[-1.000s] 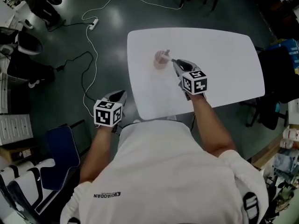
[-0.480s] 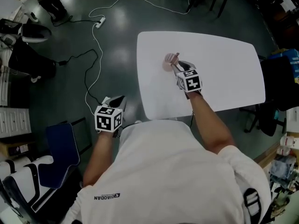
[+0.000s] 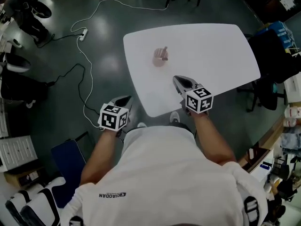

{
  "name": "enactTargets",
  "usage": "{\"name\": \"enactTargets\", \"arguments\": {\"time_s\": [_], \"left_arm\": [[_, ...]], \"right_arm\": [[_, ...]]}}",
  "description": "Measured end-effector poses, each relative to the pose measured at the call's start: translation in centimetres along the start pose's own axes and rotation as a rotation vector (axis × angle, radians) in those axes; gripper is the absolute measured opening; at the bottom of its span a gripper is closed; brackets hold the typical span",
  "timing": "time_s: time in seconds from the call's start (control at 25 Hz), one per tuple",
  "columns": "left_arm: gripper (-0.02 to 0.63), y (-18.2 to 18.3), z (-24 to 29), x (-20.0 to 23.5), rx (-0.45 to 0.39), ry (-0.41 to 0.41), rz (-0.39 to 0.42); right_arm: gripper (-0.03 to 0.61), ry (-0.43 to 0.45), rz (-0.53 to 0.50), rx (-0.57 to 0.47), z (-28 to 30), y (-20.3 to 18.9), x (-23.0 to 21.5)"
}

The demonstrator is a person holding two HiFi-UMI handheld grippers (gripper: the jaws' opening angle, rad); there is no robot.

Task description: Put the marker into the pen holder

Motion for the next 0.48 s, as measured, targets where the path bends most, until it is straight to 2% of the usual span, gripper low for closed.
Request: {"name": "enactTargets", "arguments": {"time_s": [0.12, 0.2, 0.36, 0.48], "left_arm": [[0.026, 1.2, 0.8, -2.0, 0.000, -0.046, 0.051], [0.026, 2.0, 1.0, -3.8, -0.023, -0.062, 0.069], [0.026, 2.6, 1.0, -8.1, -0.081, -0.093, 0.093], [0.026, 1.6, 0.9, -11.5, -0.083, -0.105, 0.111]], "right_arm": [[0.020, 0.048, 0.067, -0.044, -3.6, -1.2, 1.5], [0.020, 0.066, 0.075, -0.048, -6.0, -2.2, 2.4], [0.020, 0.069, 0.023, -0.043, -10.1, -4.1, 3.9], [0.020, 0.066, 0.001, -0.046, -13.2, -5.6, 4.7]]}}
Point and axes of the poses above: the fingertips, and each gripper's own axes: z forward along the fingers, x to its left, y out of its top, the point moved 3 cm from there along -z, backward along the fingers, and after that the axes turned 5 degrees about x, right-handed, at the moved point
